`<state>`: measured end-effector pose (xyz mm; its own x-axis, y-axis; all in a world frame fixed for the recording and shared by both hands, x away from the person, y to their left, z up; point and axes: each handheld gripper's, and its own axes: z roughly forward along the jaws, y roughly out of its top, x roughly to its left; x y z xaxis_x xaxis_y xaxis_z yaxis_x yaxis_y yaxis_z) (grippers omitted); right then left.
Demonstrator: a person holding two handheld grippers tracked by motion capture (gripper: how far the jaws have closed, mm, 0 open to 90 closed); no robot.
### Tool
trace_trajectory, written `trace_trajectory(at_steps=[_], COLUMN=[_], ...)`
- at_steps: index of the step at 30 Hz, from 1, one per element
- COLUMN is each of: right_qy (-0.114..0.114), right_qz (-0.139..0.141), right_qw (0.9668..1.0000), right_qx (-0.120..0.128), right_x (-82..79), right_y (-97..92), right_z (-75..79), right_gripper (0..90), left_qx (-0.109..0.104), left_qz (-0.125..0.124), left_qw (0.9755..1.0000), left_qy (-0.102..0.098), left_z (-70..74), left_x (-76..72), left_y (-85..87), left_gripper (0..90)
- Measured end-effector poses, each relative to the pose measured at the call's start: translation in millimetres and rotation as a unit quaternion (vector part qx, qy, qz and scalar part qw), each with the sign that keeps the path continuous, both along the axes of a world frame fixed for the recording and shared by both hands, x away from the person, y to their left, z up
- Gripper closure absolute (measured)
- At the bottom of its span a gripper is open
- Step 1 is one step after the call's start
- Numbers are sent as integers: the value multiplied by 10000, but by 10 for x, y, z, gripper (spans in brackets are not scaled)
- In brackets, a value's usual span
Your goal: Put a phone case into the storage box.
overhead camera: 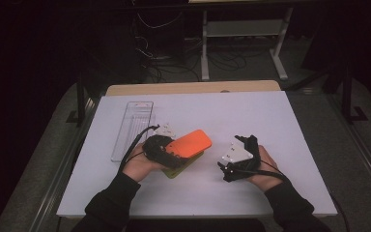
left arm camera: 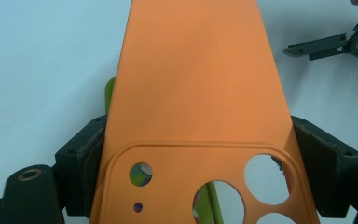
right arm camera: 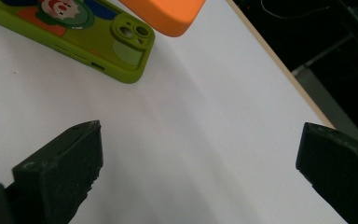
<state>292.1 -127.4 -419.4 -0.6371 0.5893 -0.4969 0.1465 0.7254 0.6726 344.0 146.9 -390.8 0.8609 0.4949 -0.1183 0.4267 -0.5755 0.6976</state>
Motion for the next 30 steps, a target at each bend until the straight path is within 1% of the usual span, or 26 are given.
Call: trace_trajectory(at_steps=[1, 2, 3, 4, 6, 7, 8, 13, 14, 17, 18, 19, 20, 22, 24, 25, 26, 27, 28, 30], right_qy=[-46, -103, -200, -227, -337, -375, -450, -662, -682, -810, -882, -904, -962, -1038, -1160, -1191, -1273, -1338, -1322, -1381], right_qz=[15, 17, 53, 45, 67, 69, 89, 103, 115, 147, 161, 174, 279, 307, 333, 329, 426, 407, 328, 337], right_qw=[10000, 9999, 9996, 9995, 9990, 9988, 9982, 9958, 9954, 9937, 9924, 9920, 9893, 9875, 9843, 9835, 9801, 9792, 9810, 9791], right_qx=[-44, -93, -177, -203, -287, -303, -396, -618, -656, -754, -838, -860, -1059, -1142, -1284, -1324, -1460, -1471, -1382, -1455], right_x=[-3, -11, -12, -20, -31, -37, -38, -62, -68, -83, -84, -85, -78, -82, -87, -92, -81, -86, -103, -118], right_y=[5, 12, 13, 22, 32, 39, 39, 68, 73, 93, 96, 102, 92, 98, 108, 115, 112, 120, 136, 150], right_z=[1, 2, 4, 4, 5, 2, 2, -22, -26, -40, -43, -47, -40, -51, -59, -61, -59, -60, -65, -64], right_gripper=[0, 0, 0, 0, 0, 0, 0, 0, 0, 0, 0, 0, 0, 0, 0, 0, 0, 0, 0, 0], left_qx=[13, -26, -9, 11, -15, 15, -1, -5, -91, -82, -72, -68, -69, -114, -97, -86, -87, -85, -91, -108], left_qz=[-13, -5, -13, -36, -18, -44, -39, -41, 32, 31, 24, 12, 13, 35, 7, -3, -13, -16, -1, 34], left_qw=[10000, 10000, 10000, 10000, 10000, 10000, 10000, 10000, 10000, 10000, 10000, 10000, 10000, 9999, 9999, 10000, 9999, 9999, 9999, 9999], left_qy=[-17, -30, -26, -37, -27, -36, -33, -36, -16, -9, -11, -19, -19, -3, -27, -41, -49, -56, -51, -18], left_z=[0, -4, -2, -1, -3, -1, -2, -1, -7, -10, -10, -10, -10, -14, -14, -12, -12, -12, -11, -12], left_x=[2, 3, 3, 6, 3, 6, 5, 5, -5, -4, -3, -1, -2, -5, -2, -1, 0, 2, 1, -4], left_y=[0, -4, -3, 0, -3, 1, -1, 0, -13, -15, -15, -14, -15, -21, -20, -19, -18, -18, -18, -19], left_gripper=[154, 154, 154, 154, 154, 154, 154, 154, 154, 154, 154, 154, 154, 154, 154, 154, 154, 154, 154, 154])
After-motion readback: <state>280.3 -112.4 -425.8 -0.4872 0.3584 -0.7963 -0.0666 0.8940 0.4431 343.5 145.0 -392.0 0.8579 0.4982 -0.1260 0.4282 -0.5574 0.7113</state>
